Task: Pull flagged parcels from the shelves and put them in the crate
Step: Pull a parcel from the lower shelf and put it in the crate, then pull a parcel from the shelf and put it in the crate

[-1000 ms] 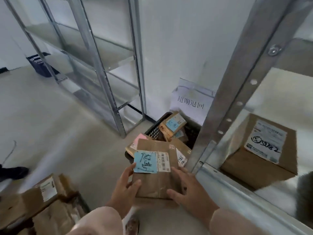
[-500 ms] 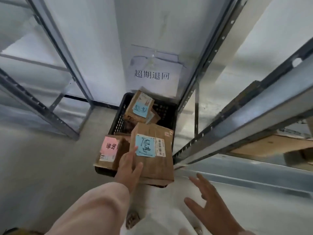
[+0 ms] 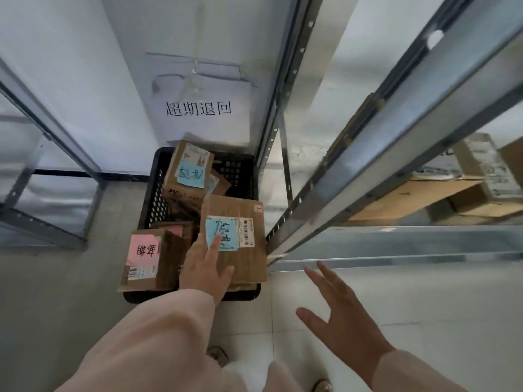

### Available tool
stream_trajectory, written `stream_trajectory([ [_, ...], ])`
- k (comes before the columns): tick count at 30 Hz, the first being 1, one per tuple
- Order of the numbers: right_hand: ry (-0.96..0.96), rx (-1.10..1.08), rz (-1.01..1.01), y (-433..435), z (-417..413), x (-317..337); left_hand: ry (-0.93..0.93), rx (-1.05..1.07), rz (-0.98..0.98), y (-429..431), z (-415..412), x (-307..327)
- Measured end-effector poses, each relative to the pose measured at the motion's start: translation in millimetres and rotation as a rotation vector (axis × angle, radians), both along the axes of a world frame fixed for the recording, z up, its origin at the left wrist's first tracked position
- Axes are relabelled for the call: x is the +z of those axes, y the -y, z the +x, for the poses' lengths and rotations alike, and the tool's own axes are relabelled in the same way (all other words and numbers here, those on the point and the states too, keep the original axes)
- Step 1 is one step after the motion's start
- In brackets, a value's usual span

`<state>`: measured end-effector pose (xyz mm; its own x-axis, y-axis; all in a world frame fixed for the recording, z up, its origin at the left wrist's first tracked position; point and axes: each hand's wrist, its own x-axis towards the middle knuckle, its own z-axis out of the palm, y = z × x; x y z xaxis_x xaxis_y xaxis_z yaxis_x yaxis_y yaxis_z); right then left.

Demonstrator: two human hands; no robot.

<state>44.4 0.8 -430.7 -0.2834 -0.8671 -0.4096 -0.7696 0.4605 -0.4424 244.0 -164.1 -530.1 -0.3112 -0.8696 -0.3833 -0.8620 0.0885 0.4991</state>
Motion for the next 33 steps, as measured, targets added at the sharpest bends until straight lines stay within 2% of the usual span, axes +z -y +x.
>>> stream_trajectory([
  [3, -0.053, -0.003, -0.064, -13, -11, 7, 0.021, -0.113, -0.163, -18, -11, 30],
  [9, -0.142, -0.016, -0.265, -63, -50, 36, -0.068, -0.349, -0.434, -85, -54, 103],
  [18, -0.288, -0.136, -0.470, -188, -152, 120, -0.306, -0.574, -0.844, -205, -203, 224],
  [24, -0.429, -0.293, -0.557, -279, -229, 168, -0.408, -0.694, -0.965, -286, -308, 260],
  [33, -0.525, -0.548, -0.516, -396, -323, 172, -0.444, -0.885, -0.941, -368, -438, 280],
])
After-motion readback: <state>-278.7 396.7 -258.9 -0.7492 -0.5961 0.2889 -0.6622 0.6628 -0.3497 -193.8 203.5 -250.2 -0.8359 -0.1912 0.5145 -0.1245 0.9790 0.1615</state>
